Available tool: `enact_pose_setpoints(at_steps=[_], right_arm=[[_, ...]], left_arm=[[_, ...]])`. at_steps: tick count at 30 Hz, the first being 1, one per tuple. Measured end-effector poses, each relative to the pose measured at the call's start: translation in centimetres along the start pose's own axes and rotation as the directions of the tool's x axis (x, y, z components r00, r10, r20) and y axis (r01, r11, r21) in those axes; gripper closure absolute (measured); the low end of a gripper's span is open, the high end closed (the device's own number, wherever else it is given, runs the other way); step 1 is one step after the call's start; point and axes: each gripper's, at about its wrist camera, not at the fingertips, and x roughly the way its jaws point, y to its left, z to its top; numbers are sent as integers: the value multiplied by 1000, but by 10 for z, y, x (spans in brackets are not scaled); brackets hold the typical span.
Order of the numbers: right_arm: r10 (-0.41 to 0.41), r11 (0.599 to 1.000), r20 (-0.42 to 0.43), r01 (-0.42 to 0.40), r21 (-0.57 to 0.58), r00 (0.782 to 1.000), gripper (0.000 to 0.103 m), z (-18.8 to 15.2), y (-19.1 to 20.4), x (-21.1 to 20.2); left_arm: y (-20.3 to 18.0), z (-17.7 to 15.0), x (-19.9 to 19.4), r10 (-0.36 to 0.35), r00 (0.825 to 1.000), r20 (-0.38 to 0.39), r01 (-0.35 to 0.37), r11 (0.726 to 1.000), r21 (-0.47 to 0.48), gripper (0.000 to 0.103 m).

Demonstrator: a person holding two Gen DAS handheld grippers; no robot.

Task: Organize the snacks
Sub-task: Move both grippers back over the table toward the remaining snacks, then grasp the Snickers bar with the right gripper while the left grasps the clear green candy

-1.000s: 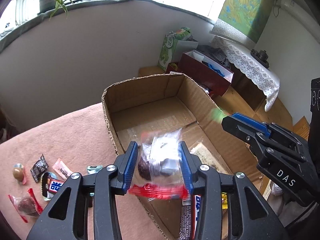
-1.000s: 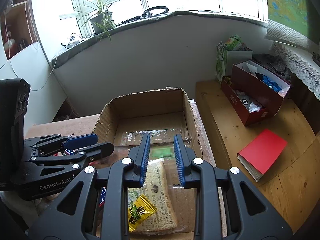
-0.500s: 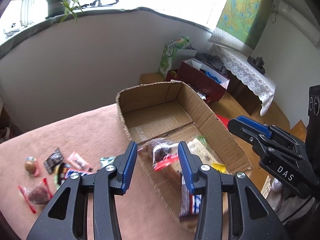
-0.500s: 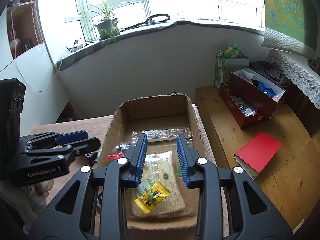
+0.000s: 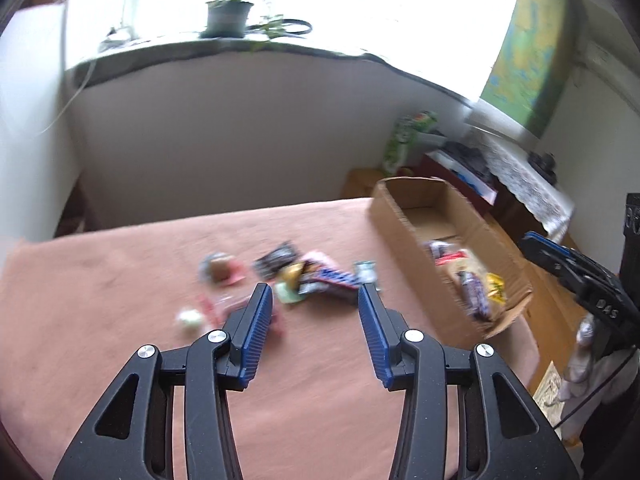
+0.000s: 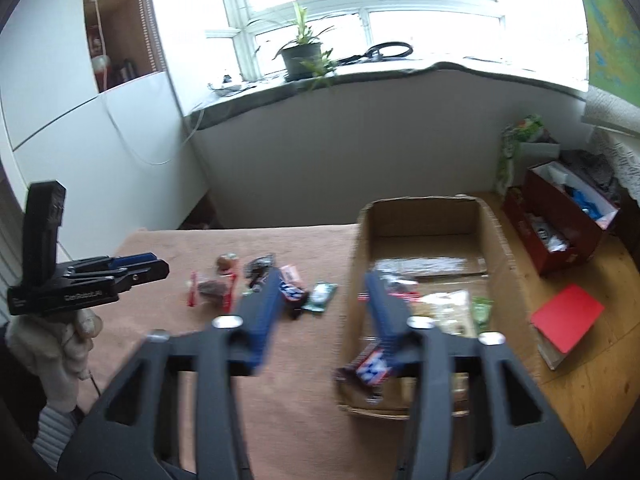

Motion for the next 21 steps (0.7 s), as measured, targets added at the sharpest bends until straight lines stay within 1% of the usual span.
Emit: enact_pose_setpoints(at_steps=[1, 2, 4, 7, 9, 11, 12, 14, 16, 21], right_arm=[[16, 1000, 2, -16, 2, 1000, 24, 2, 7, 4], [26, 1000, -3, -26, 0, 1000, 24, 4, 13, 8], [45, 999, -41, -46, -29, 998, 24, 9, 29, 23], [48, 997, -87, -53, -57, 995, 24, 14, 47, 44], [50, 996, -128, -59, -64, 991, 24, 17, 55, 61], [39, 998, -173, -47, -44, 984, 24, 19, 58, 79], [40, 999, -201, -46, -27, 979, 25, 20, 57, 90], [45, 999, -254, -49, -8, 966, 33, 21, 56, 110], [23, 1000, -305, -26, -6, 952, 42, 21, 56, 129], [-37, 999, -418, 20, -45, 908, 45, 14, 54, 176]], left_arm=[[10, -3, -2, 13, 1000, -3, -13, 1000, -18, 59], [24, -6, -2, 24, 1000, -11, -24, 999, -43, 59], [42, -10, -2, 38, 999, -25, -40, 997, -71, 59], [64, -14, 0, 61, 997, -38, -64, 993, -96, 59], [76, -17, 8, 64, 996, -65, -71, 992, -100, 59], [84, -20, 18, 94, 991, -95, -103, 990, -93, 59], [87, -21, 23, 101, 989, -107, -111, 990, -91, 59], [93, -23, 35, 112, 986, -125, -124, 988, -94, 59], [98, -25, 47, 112, 984, -141, -127, 986, -103, 59], [108, -25, 71, 78, 984, -162, -101, 985, -137, 60]])
